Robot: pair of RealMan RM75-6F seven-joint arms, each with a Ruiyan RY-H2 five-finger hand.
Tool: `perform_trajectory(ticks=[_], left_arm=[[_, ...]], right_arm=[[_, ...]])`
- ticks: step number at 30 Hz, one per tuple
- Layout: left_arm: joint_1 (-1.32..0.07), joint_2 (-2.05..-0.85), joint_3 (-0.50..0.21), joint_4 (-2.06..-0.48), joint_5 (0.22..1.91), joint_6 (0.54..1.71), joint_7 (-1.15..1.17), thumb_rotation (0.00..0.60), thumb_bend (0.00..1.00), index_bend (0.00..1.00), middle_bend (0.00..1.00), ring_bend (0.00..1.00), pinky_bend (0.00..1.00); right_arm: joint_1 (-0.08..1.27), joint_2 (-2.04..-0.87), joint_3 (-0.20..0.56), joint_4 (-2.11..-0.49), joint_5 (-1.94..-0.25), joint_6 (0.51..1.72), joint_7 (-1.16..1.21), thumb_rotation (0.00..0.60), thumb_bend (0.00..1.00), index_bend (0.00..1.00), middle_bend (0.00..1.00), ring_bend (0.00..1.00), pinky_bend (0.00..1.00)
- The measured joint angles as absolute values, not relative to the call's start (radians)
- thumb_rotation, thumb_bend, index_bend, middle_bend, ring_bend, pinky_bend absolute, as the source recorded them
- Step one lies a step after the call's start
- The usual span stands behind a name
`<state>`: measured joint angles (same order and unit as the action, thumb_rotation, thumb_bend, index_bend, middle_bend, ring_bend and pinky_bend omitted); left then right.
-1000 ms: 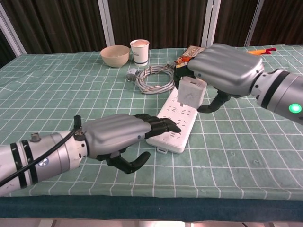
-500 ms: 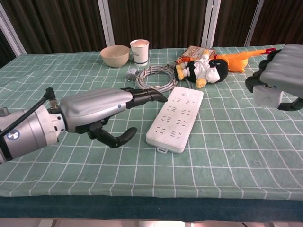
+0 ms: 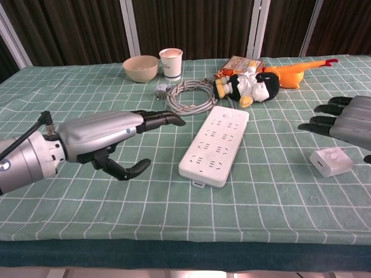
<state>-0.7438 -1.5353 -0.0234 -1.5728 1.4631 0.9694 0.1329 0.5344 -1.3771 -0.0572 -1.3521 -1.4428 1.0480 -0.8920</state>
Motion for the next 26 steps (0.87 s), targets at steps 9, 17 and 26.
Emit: perform_trajectory(ticks=[9,17,26], left_arm=[[-0.678,-1.438,0.028,-1.618,1.564,1.092,0.070,0.600,0.47,0.00,0.00,0.00,0.00],[-0.489,-1.314,0.109,-1.596,1.639,1.374,-0.010,0.600,0.46,0.00,0.00,0.00,0.00],[-0.294,-1.238,0.117,-1.524,1.615,1.593,-0.086,0.600,0.45,0.00,0.00,0.00,0.00]], right_arm=[[0.464,-1.240,-0.044,-1.563,-1.448,1.174,-0.703,0.600,0.15,0.00,0.00,0.00,0.07],[0.245,-1.133,-0.034,-1.682,-1.419,1.478,-0.368,0.600,0.14,0.00,0.00,0.00,0.00],[0.115,-1.119,0.019,-1.642,-1.278,1.562,-0.158,0.600,0.11,0.00,0.00,0.00,0.00]])
